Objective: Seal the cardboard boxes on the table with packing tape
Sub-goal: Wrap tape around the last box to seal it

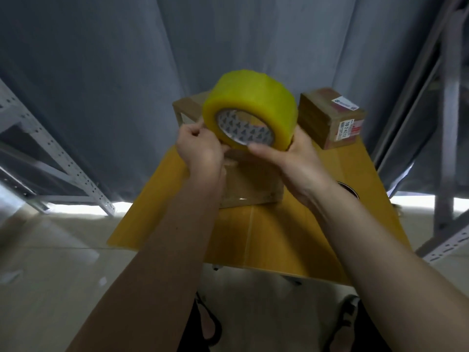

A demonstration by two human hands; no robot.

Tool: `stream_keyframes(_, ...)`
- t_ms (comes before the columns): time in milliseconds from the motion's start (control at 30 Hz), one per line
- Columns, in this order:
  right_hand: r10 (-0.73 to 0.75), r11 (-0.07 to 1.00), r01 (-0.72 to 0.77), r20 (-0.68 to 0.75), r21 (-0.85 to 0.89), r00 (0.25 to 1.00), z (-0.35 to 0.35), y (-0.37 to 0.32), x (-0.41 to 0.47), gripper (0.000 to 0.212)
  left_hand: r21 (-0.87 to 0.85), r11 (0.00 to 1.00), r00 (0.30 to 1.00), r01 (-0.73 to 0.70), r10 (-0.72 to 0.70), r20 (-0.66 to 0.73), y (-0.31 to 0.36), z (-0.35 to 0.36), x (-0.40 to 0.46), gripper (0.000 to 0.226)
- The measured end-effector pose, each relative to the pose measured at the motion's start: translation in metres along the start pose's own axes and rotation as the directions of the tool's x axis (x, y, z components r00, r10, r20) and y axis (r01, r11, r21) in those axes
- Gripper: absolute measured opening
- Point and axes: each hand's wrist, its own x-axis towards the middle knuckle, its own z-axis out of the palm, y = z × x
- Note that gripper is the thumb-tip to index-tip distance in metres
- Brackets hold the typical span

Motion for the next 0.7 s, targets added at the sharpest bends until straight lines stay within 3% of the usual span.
stream_keyframes(100,0.015,0.98,0.046,-0.305,0.193,0.952,0.021,0.007,0.007,0.054,-0.126,0.988,0.993,0.086,-0.075,0.086,0.001,0.006,-0.015,0.022)
stream_keyframes(200,0.081,0.951,0.049,-0.399,0.304,0.913,0.026,0.008,0.015,0.038,-0.19,0.979,0.99,0.076,-0.052,0.132,0.008,0.004,-0.013,0.022)
stream_keyframes(300,0.042,0.991,0.012,-0.402,0.131,0.915,0.013,0.006,0.024,0.016,-0.1,0.994,0.999,0.044,-0.041,0.034,0.009,-0.013,0.002,0.033)
stream_keyframes(433,-0.037,0.991,-0.022,-0.434,-0.132,0.9,0.004,0.009,0.033,0.02,0.127,0.992,0.988,-0.025,0.044,-0.15,-0.007,-0.041,0.013,0.042)
stream_keyframes(567,-0.161,0.933,-0.008,-0.437,-0.359,0.885,0.009,0.01,0.044,0.014,0.218,0.976,0.99,0.022,0.009,-0.142,-0.02,-0.048,0.01,0.036)
stream_keyframes(700,-0.205,0.889,-0.013,-0.423,-0.457,0.883,0.01,0.008,0.057,0.018,0.308,0.951,0.996,-0.021,0.047,-0.076,-0.022,-0.047,0.016,0.035)
